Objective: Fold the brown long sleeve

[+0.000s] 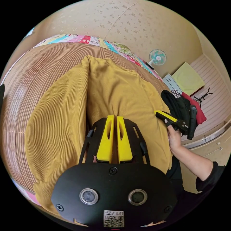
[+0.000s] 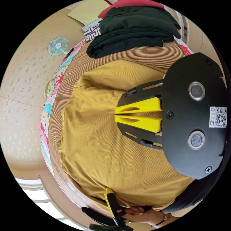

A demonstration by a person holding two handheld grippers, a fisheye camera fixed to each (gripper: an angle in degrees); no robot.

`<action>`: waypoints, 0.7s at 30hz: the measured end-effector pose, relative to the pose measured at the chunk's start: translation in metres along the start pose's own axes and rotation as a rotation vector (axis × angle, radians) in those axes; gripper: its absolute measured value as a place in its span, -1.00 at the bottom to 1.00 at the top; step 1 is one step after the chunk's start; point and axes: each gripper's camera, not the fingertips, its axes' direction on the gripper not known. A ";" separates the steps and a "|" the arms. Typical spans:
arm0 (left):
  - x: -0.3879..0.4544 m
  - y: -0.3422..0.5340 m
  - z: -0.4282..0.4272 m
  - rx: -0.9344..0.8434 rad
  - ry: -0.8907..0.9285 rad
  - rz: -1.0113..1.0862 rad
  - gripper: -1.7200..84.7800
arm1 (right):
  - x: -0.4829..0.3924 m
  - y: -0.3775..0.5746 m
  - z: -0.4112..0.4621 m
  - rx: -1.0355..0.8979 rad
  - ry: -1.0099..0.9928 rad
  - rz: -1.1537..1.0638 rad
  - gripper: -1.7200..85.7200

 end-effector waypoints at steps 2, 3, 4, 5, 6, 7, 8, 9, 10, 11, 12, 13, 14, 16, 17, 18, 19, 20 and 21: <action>0.006 0.005 -0.001 0.004 -0.057 0.027 -0.96 | 0.003 0.004 0.003 0.002 -0.028 0.011 -0.94; 0.011 0.009 -0.001 0.004 -0.102 0.046 -0.96 | 0.003 0.006 0.005 0.002 -0.041 0.016 -0.94; 0.015 0.013 -0.002 0.004 -0.140 0.063 -0.96 | 0.003 0.009 0.007 0.001 -0.049 0.019 -0.94; 0.017 0.015 -0.002 0.004 -0.158 0.071 -0.96 | 0.003 0.010 0.009 0.000 -0.051 0.020 -0.94; 0.018 0.019 -0.002 0.005 -0.185 0.084 -0.95 | 0.001 0.013 0.010 0.000 -0.050 0.019 -0.94; 0.019 0.023 -0.002 0.005 -0.204 0.092 -0.95 | -0.001 0.016 0.012 -0.002 -0.045 0.015 -0.94; 0.018 0.025 -0.002 0.006 -0.211 0.096 -0.95 | -0.003 0.017 0.013 -0.002 -0.042 0.013 -0.94; 0.017 0.030 -0.003 0.009 -0.223 0.101 -0.95 | -0.005 0.020 0.014 -0.004 -0.036 0.010 -0.94; 0.016 0.034 -0.004 0.009 -0.234 0.107 -0.95 | -0.006 0.022 0.016 -0.005 -0.032 0.009 -0.94; 0.015 0.036 -0.004 0.009 -0.239 0.108 -0.95 | -0.007 0.024 0.016 -0.004 -0.032 0.009 -0.94; 0.013 0.040 -0.005 0.008 -0.244 0.110 -0.95 | -0.007 0.027 0.017 -0.004 -0.033 0.009 -0.94; 0.010 0.044 -0.006 0.008 -0.246 0.111 -0.95 | -0.007 0.030 0.017 -0.004 -0.039 0.012 -0.94; 0.008 0.046 -0.007 0.008 -0.246 0.112 -0.94 | -0.006 0.032 0.018 -0.003 -0.043 0.014 -0.94; 0.002 0.055 -0.010 0.007 -0.247 0.112 -0.94 | -0.004 0.038 0.018 -0.002 -0.058 0.021 -0.94; 0.001 0.057 -0.010 0.007 -0.249 0.113 -0.94 | -0.003 0.040 0.018 -0.002 -0.060 0.022 -0.94; 0.000 0.061 -0.011 0.008 -0.257 0.116 -0.94 | -0.003 0.043 0.018 -0.003 -0.061 0.022 -0.94; -0.001 0.066 -0.012 0.008 -0.271 0.122 -0.94 | -0.004 0.046 0.018 -0.003 -0.059 0.021 -0.94; -0.001 0.068 -0.012 0.007 -0.280 0.126 -0.94 | -0.004 0.047 0.018 -0.003 -0.058 0.020 -0.94; 0.000 0.073 -0.012 0.007 -0.300 0.134 -0.94 | -0.005 0.050 0.018 -0.004 -0.056 0.019 -0.94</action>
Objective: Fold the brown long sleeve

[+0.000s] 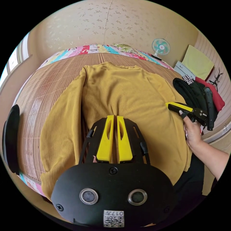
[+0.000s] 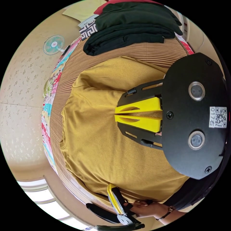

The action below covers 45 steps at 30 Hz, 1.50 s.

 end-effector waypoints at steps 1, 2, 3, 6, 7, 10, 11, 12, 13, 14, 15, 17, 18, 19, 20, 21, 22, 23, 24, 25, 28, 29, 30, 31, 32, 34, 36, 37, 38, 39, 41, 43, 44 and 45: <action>0.001 0.005 -0.001 0.001 -0.018 0.008 -0.93 | 0.000 0.003 0.000 -0.001 0.001 0.000 -0.94; 0.002 0.007 -0.001 0.001 -0.027 0.011 -0.93 | 0.000 0.004 0.000 -0.001 0.000 0.000 -0.94; 0.002 0.012 -0.001 0.002 -0.040 0.017 -0.93 | 0.001 0.007 -0.001 -0.002 0.000 0.000 -0.94; -0.002 0.023 -0.002 0.001 -0.052 0.022 -0.93 | 0.003 0.015 -0.003 -0.002 -0.010 0.003 -0.94; -0.004 0.027 -0.002 0.000 -0.054 0.023 -0.93 | 0.005 0.017 -0.004 -0.003 -0.014 0.005 -0.94; -0.007 0.038 -0.003 0.000 -0.062 0.027 -0.92 | 0.005 0.025 -0.006 -0.003 -0.006 0.001 -0.94; -0.008 0.040 -0.003 0.000 -0.065 0.028 -0.92 | 0.005 0.026 -0.006 -0.003 -0.005 0.001 -0.94; -0.008 0.044 -0.003 -0.001 -0.075 0.032 -0.92 | 0.006 0.029 -0.007 -0.004 -0.005 0.001 -0.94; -0.008 0.048 -0.003 0.000 -0.083 0.036 -0.92 | 0.008 0.031 -0.008 -0.004 -0.012 0.005 -0.94; -0.008 0.050 -0.003 0.000 -0.087 0.037 -0.92 | 0.010 0.032 -0.009 -0.004 -0.017 0.007 -0.94; -0.009 0.054 -0.004 0.000 -0.094 0.040 -0.92 | 0.013 0.035 -0.010 -0.004 -0.029 0.012 -0.94; -0.010 0.059 -0.004 -0.001 -0.101 0.043 -0.92 | 0.018 0.039 -0.012 -0.004 -0.048 0.019 -0.94; -0.011 0.063 -0.004 -0.002 -0.104 0.045 -0.92 | 0.022 0.041 -0.014 -0.003 -0.065 0.025 -0.94; -0.012 0.067 -0.004 -0.002 -0.107 0.046 -0.92 | 0.026 0.044 -0.015 -0.003 -0.082 0.032 -0.94; -0.012 0.068 -0.005 -0.002 -0.107 0.046 -0.92 | 0.028 0.045 -0.016 -0.003 -0.089 0.036 -0.94; -0.014 0.072 -0.005 -0.002 -0.108 0.046 -0.92 | 0.030 0.047 -0.017 -0.003 -0.099 0.039 -0.94; -0.015 0.075 -0.005 -0.002 -0.108 0.046 -0.92 | 0.032 0.050 -0.019 -0.002 -0.102 0.039 -0.94; -0.016 0.077 -0.005 -0.002 -0.107 0.046 -0.92 | 0.032 0.051 -0.020 -0.001 -0.102 0.038 -0.94; -0.017 0.080 -0.005 -0.001 -0.107 0.046 -0.92 | 0.032 0.053 -0.021 0.000 -0.099 0.035 -0.94; -0.018 0.083 -0.005 -0.001 -0.106 0.046 -0.91 | 0.032 0.055 -0.023 -0.001 -0.093 0.033 -0.94; -0.020 0.090 -0.005 -0.001 -0.107 0.046 -0.91 | 0.033 0.059 -0.026 -0.002 -0.088 0.031 -0.94; -0.021 0.091 -0.005 -0.001 -0.108 0.046 -0.91 | 0.033 0.060 -0.026 -0.003 -0.088 0.031 -0.94; -0.022 0.094 -0.005 -0.002 -0.108 0.046 -0.91 | 0.034 0.062 -0.028 -0.002 -0.087 0.031 -0.94; -0.022 0.096 -0.005 -0.002 -0.108 0.047 -0.91 | 0.035 0.063 -0.029 -0.003 -0.088 0.031 -0.94; -0.022 0.097 -0.005 -0.002 -0.108 0.047 -0.91 | 0.035 0.064 -0.030 -0.003 -0.088 0.032 -0.94; -0.022 0.102 -0.005 -0.002 -0.113 0.049 -0.91 | 0.036 0.067 -0.032 -0.003 -0.087 0.031 -0.94; -0.022 0.105 -0.005 -0.002 -0.117 0.050 -0.91 | 0.037 0.069 -0.034 -0.003 -0.083 0.030 -0.94; -0.021 0.107 -0.005 -0.002 -0.119 0.051 -0.91 | 0.037 0.070 -0.036 -0.003 -0.082 0.029 -0.94; -0.021 0.108 -0.004 -0.002 -0.120 0.052 -0.91 | 0.038 0.070 -0.036 -0.003 -0.082 0.029 -0.94; -0.021 0.110 -0.004 -0.002 -0.120 0.052 -0.91 | 0.038 0.071 -0.037 -0.004 -0.081 0.029 -0.94; -0.021 0.112 -0.004 -0.003 -0.120 0.052 -0.91 | 0.038 0.073 -0.039 -0.004 -0.076 0.027 -0.94; -0.020 0.115 -0.004 -0.003 -0.120 0.052 -0.91 | 0.039 0.075 -0.042 -0.004 -0.074 0.026 -0.94; -0.020 0.116 -0.004 -0.002 -0.121 0.052 -0.91 | 0.039 0.075 -0.042 -0.004 -0.074 0.027 -0.94; -0.019 0.117 -0.003 -0.002 -0.123 0.053 -0.91 | 0.040 0.076 -0.043 -0.004 -0.075 0.027 -0.94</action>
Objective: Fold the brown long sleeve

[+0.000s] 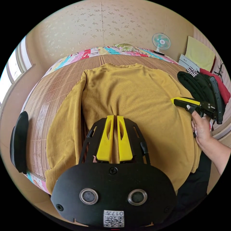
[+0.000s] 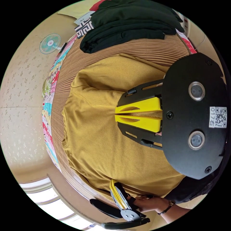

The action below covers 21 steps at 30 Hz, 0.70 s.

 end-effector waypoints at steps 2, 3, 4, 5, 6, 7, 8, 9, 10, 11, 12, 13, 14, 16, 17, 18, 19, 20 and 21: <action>0.002 0.002 0.000 0.000 -0.005 0.002 -0.91 | 0.001 0.001 -0.002 0.000 0.000 0.000 -0.94; 0.003 0.002 0.000 0.000 -0.007 0.003 -0.91 | 0.001 0.002 -0.003 0.000 0.001 0.000 -0.94; 0.005 0.003 0.000 0.000 -0.010 0.004 -0.91 | 0.001 0.002 -0.004 0.000 0.001 0.000 -0.94; 0.006 0.003 0.001 0.000 -0.011 0.005 -0.91 | 0.001 0.002 -0.004 0.000 0.002 0.000 -0.94; 0.007 0.004 0.001 0.000 -0.013 0.005 -0.91 | 0.002 0.003 -0.006 0.000 0.001 0.000 -0.94; 0.008 0.005 0.001 0.000 -0.014 0.006 -0.91 | 0.002 0.003 -0.007 0.000 0.000 0.001 -0.94; 0.009 0.005 0.001 0.000 -0.015 0.006 -0.91 | 0.003 0.004 -0.007 0.000 0.000 0.001 -0.94; 0.011 0.005 0.001 0.000 -0.016 0.007 -0.91 | 0.003 0.004 -0.008 0.000 0.001 0.001 -0.94; 0.012 0.005 0.001 0.000 -0.018 0.008 -0.91 | 0.003 0.004 -0.009 0.000 0.002 0.000 -0.94; 0.013 0.005 0.001 0.000 -0.018 0.008 -0.91 | 0.003 0.004 -0.009 0.000 0.003 -0.001 -0.94; 0.015 0.005 0.001 0.000 -0.019 0.008 -0.91 | 0.003 0.005 -0.010 0.000 0.005 -0.001 -0.94; 0.016 0.005 0.001 0.001 -0.020 0.009 -0.91 | 0.003 0.005 -0.011 0.000 0.006 -0.001 -0.94; 0.017 0.005 0.001 0.001 -0.020 0.009 -0.91 | 0.003 0.005 -0.012 0.000 0.005 -0.001 -0.94; 0.020 0.005 0.001 0.001 -0.019 0.008 -0.91 | 0.004 0.005 -0.013 0.000 0.004 0.000 -0.94; 0.020 0.004 0.001 0.001 -0.019 0.008 -0.91 | 0.004 0.005 -0.014 0.000 0.004 0.000 -0.94; 0.022 0.004 0.001 0.001 -0.020 0.009 -0.91 | 0.005 0.005 -0.014 -0.001 0.004 0.000 -0.94; 0.024 0.003 0.001 0.001 -0.021 0.009 -0.91 | 0.005 0.005 -0.015 0.000 0.005 -0.001 -0.94; 0.025 0.003 0.001 0.001 -0.021 0.009 -0.91 | 0.005 0.005 -0.015 0.000 0.006 -0.001 -0.94; 0.027 0.002 0.001 0.001 -0.022 0.010 -0.91 | 0.005 0.005 -0.016 0.000 0.007 -0.001 -0.94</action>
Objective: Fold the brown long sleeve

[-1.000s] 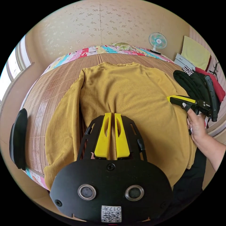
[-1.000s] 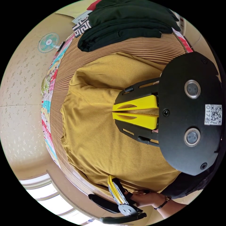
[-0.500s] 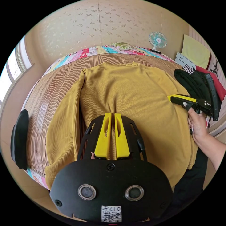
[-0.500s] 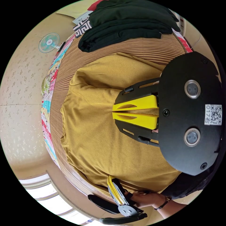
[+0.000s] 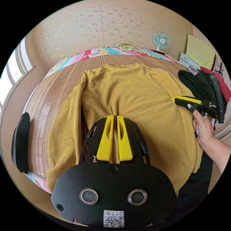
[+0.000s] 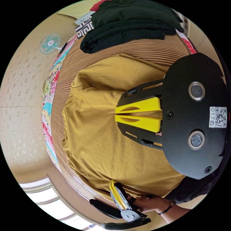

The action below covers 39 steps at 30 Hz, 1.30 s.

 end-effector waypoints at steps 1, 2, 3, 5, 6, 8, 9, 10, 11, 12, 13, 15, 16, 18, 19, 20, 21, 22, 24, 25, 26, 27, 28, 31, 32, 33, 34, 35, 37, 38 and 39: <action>0.002 -0.001 0.000 0.000 -0.001 0.000 -0.91 | 0.000 0.000 -0.001 0.000 0.001 0.000 -0.94; 0.003 -0.001 0.000 0.000 -0.001 0.001 -0.91 | 0.000 0.000 -0.001 0.000 0.000 0.000 -0.94; 0.005 -0.002 -0.001 0.000 -0.002 0.001 -0.91 | 0.001 0.000 -0.002 0.000 0.000 0.000 -0.94; 0.007 -0.004 -0.001 0.001 -0.003 0.001 -0.91 | 0.001 0.000 -0.003 0.000 0.000 0.001 -0.94; 0.009 -0.005 -0.002 0.001 -0.003 0.001 -0.91 | 0.001 0.000 -0.003 0.000 0.001 0.000 -0.94; 0.012 -0.007 -0.002 0.001 -0.004 0.002 -0.91 | 0.002 -0.001 -0.004 0.000 0.003 0.000 -0.94; 0.014 -0.009 -0.003 0.001 -0.005 0.002 -0.91 | 0.002 -0.001 -0.005 0.000 0.004 -0.001 -0.94; 0.015 -0.010 -0.003 0.002 -0.007 0.003 -0.91 | 0.002 -0.001 -0.005 0.000 0.005 -0.001 -0.94; 0.016 -0.011 -0.004 0.002 -0.008 0.003 -0.91 | 0.002 -0.001 -0.005 0.000 0.005 -0.001 -0.94; 0.018 -0.013 -0.005 0.002 -0.009 0.004 -0.91 | 0.002 -0.001 -0.006 0.000 0.005 -0.001 -0.94; 0.020 -0.015 -0.005 0.002 -0.010 0.004 -0.91 | 0.003 -0.002 -0.007 0.000 0.003 0.000 -0.94; 0.022 -0.017 -0.006 0.002 -0.013 0.005 -0.91 | 0.003 -0.002 -0.007 0.000 0.004 0.000 -0.94; 0.024 -0.019 -0.007 0.002 -0.015 0.006 -0.91 | 0.003 -0.002 -0.008 0.000 0.006 -0.001 -0.94; 0.026 -0.022 -0.009 0.003 -0.016 0.007 -0.91 | 0.003 -0.003 -0.008 0.000 0.009 -0.002 -0.94; 0.028 -0.025 -0.010 0.003 -0.018 0.007 -0.91 | 0.004 -0.003 -0.009 0.000 0.010 -0.002 -0.94; 0.028 -0.026 -0.011 0.003 -0.019 0.007 -0.91 | 0.004 -0.003 -0.009 0.000 0.009 -0.002 -0.94; 0.030 -0.028 -0.012 0.003 -0.021 0.009 -0.91 | 0.005 -0.004 -0.009 0.000 0.008 -0.001 -0.94; 0.031 -0.030 -0.013 0.004 -0.024 0.010 -0.91 | 0.005 -0.004 -0.009 0.000 0.007 -0.001 -0.94; 0.033 -0.034 -0.015 0.004 -0.027 0.011 -0.91 | 0.006 -0.004 -0.010 0.000 0.006 0.000 -0.94; 0.034 -0.036 -0.017 0.004 -0.028 0.011 -0.91 | 0.006 -0.005 -0.010 0.000 0.006 0.000 -0.94; 0.034 -0.038 -0.017 0.004 -0.029 0.011 -0.91 | 0.007 -0.005 -0.010 0.000 0.006 0.000 -0.94; 0.034 -0.040 -0.019 0.004 -0.029 0.010 -0.91 | 0.007 -0.004 -0.011 0.003 0.003 -0.001 -0.94; 0.033 -0.043 -0.021 0.005 -0.026 0.008 -0.91 | 0.009 -0.005 -0.011 0.004 -0.004 0.003 -0.94; 0.026 -0.051 -0.028 0.000 0.006 -0.009 -0.91 | 0.017 -0.006 -0.010 -0.004 -0.022 0.027 -0.95; 0.024 -0.052 -0.032 -0.004 0.015 -0.015 -0.91 | 0.018 -0.007 -0.009 -0.004 -0.026 0.029 -0.95; 0.017 -0.050 -0.045 -0.002 0.032 -0.034 -0.93 | 0.019 -0.007 -0.009 -0.004 -0.032 0.031 -0.95; 0.008 -0.037 -0.072 0.084 0.029 -0.072 -0.95 | 0.021 -0.007 -0.009 -0.003 -0.038 0.031 -0.95; 0.002 -0.026 -0.089 0.150 0.023 -0.106 -0.96 | 0.021 -0.006 -0.009 -0.002 -0.040 0.031 -0.95; -0.024 0.030 -0.154 0.346 -0.019 -0.280 -0.95 | 0.022 -0.005 -0.010 0.007 -0.045 0.031 -0.95; -0.030 0.045 -0.168 0.369 -0.023 -0.320 -0.95 | 0.022 -0.005 -0.010 0.009 -0.044 0.030 -0.95; -0.043 0.073 -0.188 0.392 -0.021 -0.386 -0.91 | 0.022 -0.006 -0.009 0.008 -0.041 0.029 -0.95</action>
